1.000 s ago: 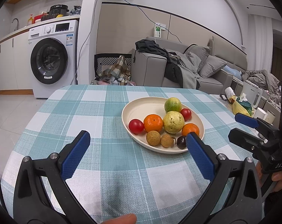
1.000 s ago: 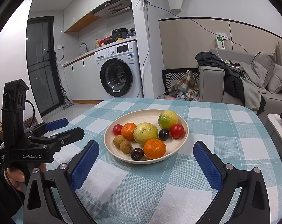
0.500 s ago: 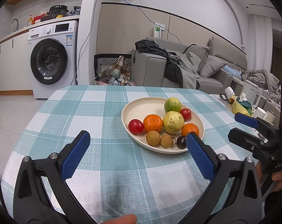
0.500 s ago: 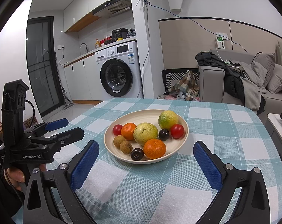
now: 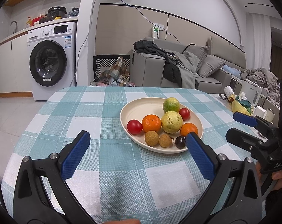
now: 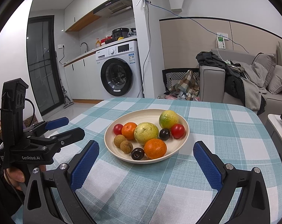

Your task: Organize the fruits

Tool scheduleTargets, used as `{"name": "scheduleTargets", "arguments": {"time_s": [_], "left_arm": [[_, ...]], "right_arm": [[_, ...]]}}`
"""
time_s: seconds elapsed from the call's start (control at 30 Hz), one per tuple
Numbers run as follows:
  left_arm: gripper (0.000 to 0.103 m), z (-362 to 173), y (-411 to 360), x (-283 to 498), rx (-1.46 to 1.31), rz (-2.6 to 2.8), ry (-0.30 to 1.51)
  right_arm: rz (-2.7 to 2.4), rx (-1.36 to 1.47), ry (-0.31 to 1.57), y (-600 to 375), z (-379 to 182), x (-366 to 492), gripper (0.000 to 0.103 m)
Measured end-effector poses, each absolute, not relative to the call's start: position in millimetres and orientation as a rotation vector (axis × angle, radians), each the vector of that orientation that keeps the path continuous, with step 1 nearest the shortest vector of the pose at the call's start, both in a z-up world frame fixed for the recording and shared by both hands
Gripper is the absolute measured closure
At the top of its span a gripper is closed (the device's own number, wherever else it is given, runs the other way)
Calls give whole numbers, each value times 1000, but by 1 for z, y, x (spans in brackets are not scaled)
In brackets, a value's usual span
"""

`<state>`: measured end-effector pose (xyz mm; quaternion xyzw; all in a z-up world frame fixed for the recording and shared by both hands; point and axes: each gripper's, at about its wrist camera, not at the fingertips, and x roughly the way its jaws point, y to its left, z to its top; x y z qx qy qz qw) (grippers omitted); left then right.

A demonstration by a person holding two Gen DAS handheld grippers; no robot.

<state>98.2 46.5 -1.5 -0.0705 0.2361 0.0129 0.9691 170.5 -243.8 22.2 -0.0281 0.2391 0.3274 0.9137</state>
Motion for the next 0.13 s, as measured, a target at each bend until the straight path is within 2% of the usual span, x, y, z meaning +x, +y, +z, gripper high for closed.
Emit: {"name": "scheduleTargets", "arguments": {"time_s": [0.13], "left_arm": [[1,0,45,98,-141,26,474]], "right_arm": [[674,-60,493,-244,22,171,0]]}}
